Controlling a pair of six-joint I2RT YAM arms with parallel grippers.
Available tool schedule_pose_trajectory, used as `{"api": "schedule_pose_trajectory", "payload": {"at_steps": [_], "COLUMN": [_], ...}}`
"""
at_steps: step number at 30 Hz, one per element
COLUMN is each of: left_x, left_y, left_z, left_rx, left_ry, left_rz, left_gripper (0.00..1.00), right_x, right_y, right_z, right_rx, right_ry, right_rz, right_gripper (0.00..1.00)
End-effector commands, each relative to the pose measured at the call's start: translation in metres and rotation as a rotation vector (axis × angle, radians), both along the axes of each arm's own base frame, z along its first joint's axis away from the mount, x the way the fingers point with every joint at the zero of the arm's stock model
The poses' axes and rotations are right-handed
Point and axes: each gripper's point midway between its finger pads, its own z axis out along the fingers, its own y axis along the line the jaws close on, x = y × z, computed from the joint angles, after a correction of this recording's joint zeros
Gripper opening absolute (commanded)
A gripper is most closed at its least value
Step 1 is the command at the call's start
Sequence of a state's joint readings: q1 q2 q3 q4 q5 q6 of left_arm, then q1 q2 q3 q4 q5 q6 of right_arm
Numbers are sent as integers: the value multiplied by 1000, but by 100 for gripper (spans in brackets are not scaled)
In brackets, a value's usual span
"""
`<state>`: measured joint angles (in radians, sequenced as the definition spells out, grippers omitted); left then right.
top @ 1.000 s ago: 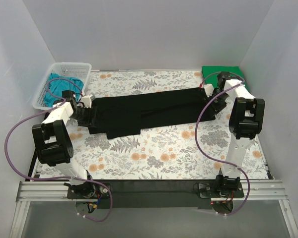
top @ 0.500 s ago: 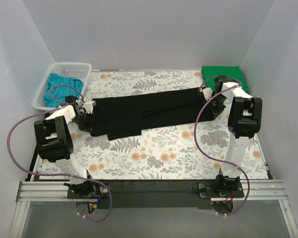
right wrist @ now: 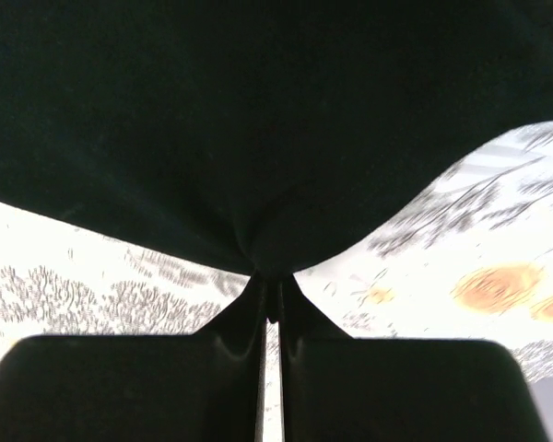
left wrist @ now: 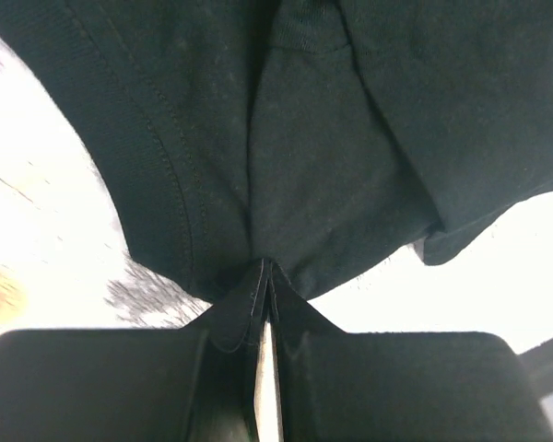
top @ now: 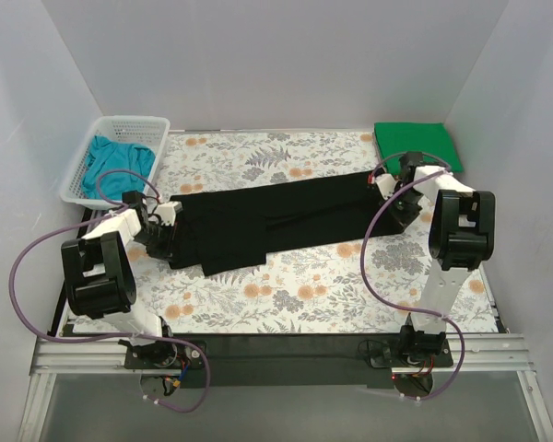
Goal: Fold and stack the t-shirts
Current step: Fold the tshirt
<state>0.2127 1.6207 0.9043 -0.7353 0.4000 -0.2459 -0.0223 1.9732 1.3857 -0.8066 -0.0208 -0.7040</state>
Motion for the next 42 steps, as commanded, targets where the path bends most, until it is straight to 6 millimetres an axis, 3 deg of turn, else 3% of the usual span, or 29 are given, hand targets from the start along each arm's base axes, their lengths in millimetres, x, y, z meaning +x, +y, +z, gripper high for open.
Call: {"api": "schedule_pose_trajectory", "payload": {"at_steps": [1, 5, 6, 8, 9, 10, 11, 12, 13, 15, 16, 17, 19, 23, 24, 26, 27, 28, 31, 33, 34, 37, 42], "left_x": [-32, -30, -28, -23, -12, -10, -12, -6, -10, -18, -26, -35, -54, -71, -75, -82, -83, -82, -83, -87, -80, -74, -72], "left_y": [0, 3, 2, -4, -7, -13, -19, -29, -32, -41, -44, -47, -55, -61, -62, -62, -62, -62, -68, -73, -75, -79, -85], "left_z": [-1, 10, 13, 29, 45, 58, 70, 97, 104, 119, 116, 115, 107, 78, 72, 57, 53, 50, 39, 29, 27, 21, 11], "left_rx": [27, 39, 38, -3, -24, -57, -85, -134, -140, -176, -180, -189, -215, -176, -164, -127, -111, -100, -63, -36, -23, 3, 24], "left_ry": [64, 39, 31, 5, -47, -83, -103, -190, -211, -257, -262, -266, -277, -269, -257, -226, -223, -232, -233, -223, -248, -277, -297], "left_rz": [-28, -23, -24, -26, -52, -72, -92, -123, -155, -206, -258, -290, -333, -411, -427, -450, -458, -469, -501, -539, -524, -536, -561], "left_gripper": [0, 0, 0, 4, 15, 23, 37, 41, 45, 45, 45, 45, 45, 45, 46, 46, 46, 47, 48, 49, 49, 49, 49], "right_x": [-39, -54, -54, -45, -39, -20, -19, -13, -6, -5, -7, -15, -28, -70, -80, -85, -95, -88, -109, -112, -121, -129, -140], "right_y": [-12, -15, -17, -17, -12, -8, 10, 19, 38, 60, 74, 102, 131, 210, 218, 243, 247, 258, 296, 308, 322, 338, 351], "right_z": [-7, 4, 6, 23, 31, 51, 65, 80, 105, 127, 133, 140, 140, 133, 123, 121, 110, 109, 106, 96, 92, 77, 54], "right_rx": [-48, -71, -79, -81, -56, -33, 63, 112, 201, 289, 315, 388, 464, 655, 665, 707, 713, 746, 790, 755, 755, 711, 685], "right_ry": [106, 99, 92, 42, 15, -52, -69, -99, -148, -185, -193, -184, -150, 3, 39, 19, 39, -18, -39, -58, -54, -66, -73], "right_rz": [32, 42, 43, 35, 20, 12, 17, 12, 32, 50, 68, 99, 118, 147, 141, 138, 122, 133, 163, 165, 178, 172, 122], "right_gripper": [1, 1, 15, 32, 40, 42, 43, 43, 43, 44, 45, 45, 45, 42, 37, 37, 40, 42, 50, 50, 50, 50, 50]}}
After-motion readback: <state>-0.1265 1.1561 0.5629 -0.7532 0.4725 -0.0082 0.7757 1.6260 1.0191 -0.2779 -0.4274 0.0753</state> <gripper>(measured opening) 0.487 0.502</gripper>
